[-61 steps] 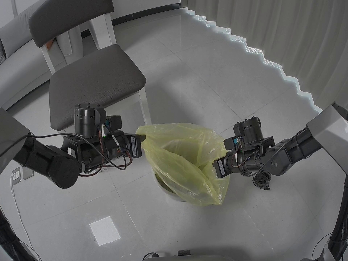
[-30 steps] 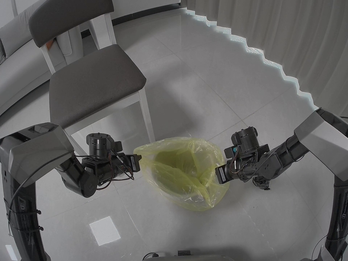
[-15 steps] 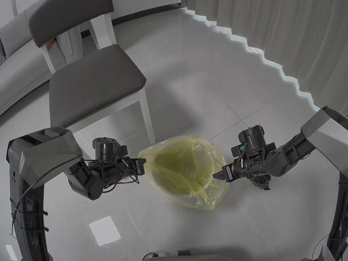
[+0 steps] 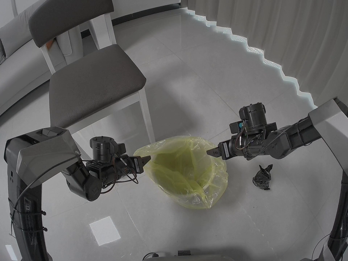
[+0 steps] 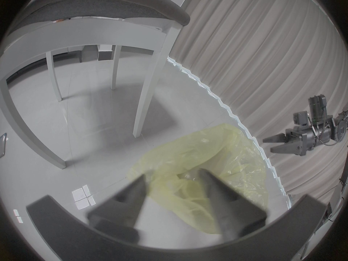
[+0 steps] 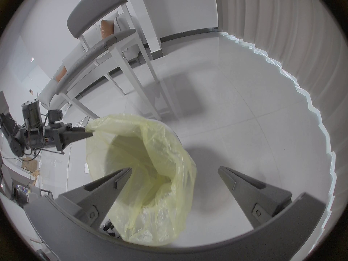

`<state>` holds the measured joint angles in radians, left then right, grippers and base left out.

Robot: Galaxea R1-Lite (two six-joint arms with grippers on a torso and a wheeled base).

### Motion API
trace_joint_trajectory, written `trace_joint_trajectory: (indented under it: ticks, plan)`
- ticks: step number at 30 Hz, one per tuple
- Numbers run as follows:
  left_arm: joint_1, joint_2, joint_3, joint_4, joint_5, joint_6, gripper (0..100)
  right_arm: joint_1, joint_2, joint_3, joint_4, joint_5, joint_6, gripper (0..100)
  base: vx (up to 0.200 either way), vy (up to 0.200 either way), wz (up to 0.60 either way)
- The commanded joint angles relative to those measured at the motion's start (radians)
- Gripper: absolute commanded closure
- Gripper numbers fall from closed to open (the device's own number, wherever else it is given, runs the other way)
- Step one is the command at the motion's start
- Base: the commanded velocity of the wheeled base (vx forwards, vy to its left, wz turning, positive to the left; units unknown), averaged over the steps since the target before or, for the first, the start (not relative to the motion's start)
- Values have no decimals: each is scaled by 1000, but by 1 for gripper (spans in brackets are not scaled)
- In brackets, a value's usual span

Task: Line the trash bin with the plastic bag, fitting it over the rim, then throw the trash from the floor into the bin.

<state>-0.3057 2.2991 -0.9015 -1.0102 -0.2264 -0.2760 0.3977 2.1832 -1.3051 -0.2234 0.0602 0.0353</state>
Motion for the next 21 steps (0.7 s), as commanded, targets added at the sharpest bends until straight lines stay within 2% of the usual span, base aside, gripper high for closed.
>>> trace_joint_trajectory:
  ticks: [1, 12, 16, 21]
  plan:
    - [7, -27, 39, -10, 2, 1, 0, 13, 109, -114, 18, 3, 0, 0, 0, 0, 0]
    - [65, -72, 134, -82, 10, 11, 0, 13, 214, -246, 73, 4, -8, 0, 0, 0, 0]
    - [88, -81, 131, -84, 9, 12, 0, 7, 227, -261, 72, 4, -20, 0, 0, 0, 0]
    - [79, -92, 118, -82, 9, 12, 0, 0, 224, -267, 72, 4, -23, 0, 0, 0, 0]
